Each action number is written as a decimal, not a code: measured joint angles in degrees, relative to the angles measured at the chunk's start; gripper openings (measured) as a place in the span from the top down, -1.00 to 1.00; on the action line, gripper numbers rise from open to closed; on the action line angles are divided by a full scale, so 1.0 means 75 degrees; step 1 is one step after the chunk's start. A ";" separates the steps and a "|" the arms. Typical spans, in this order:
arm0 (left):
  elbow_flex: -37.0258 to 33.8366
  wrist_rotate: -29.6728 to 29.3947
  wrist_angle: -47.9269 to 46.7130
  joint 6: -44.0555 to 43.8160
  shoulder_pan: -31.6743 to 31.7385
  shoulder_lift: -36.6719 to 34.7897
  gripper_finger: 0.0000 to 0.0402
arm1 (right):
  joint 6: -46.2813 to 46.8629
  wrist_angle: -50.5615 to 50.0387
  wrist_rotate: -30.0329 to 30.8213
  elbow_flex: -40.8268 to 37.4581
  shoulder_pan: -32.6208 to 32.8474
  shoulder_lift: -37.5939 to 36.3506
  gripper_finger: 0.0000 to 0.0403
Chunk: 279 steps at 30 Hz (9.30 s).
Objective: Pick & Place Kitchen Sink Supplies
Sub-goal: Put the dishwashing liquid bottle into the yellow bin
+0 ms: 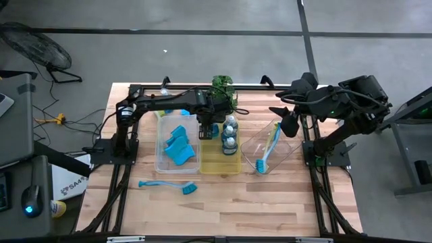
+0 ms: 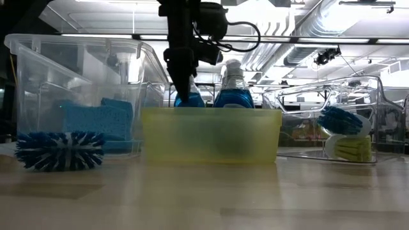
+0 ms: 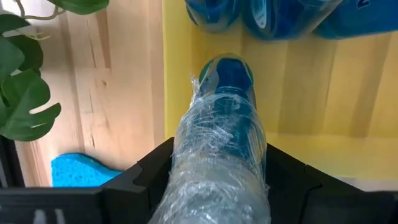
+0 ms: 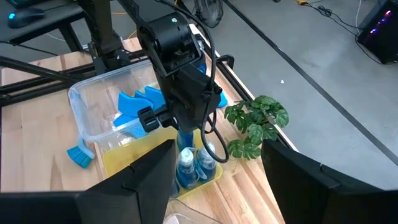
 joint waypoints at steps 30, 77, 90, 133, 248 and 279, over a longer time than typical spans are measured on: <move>0.1057 -0.0070 -0.0938 -0.0646 0.0000 -0.0020 -0.43 | -0.0688 -0.0090 -0.0488 0.0001 0.0000 0.0000 -0.15; -0.0727 0.0154 -0.0064 -0.3170 0.3971 -0.2971 -0.43 | -0.2117 0.3791 0.0771 -0.5717 -0.0013 -0.3996 -0.15; -0.2218 0.0195 -0.0203 -0.2466 0.5280 -0.3162 -0.43 | -0.1732 0.4948 -0.0095 -0.6261 -0.1223 -0.4030 -0.15; -0.3786 0.1299 0.0527 -0.1806 0.5403 -0.2879 0.12 | -0.1671 0.4980 -0.2291 -0.6259 -0.2995 -0.3343 -0.15; 0.0880 0.2103 -0.0310 -0.2939 -0.0858 -0.2426 0.19 | -0.3284 0.4561 -0.4054 -0.6256 -0.2992 -0.3346 -0.15; 0.0880 0.1895 -0.0655 -0.2747 -0.0956 -0.0801 0.19 | -0.3152 0.3647 -0.4154 -0.6256 -0.2995 -0.3748 -0.15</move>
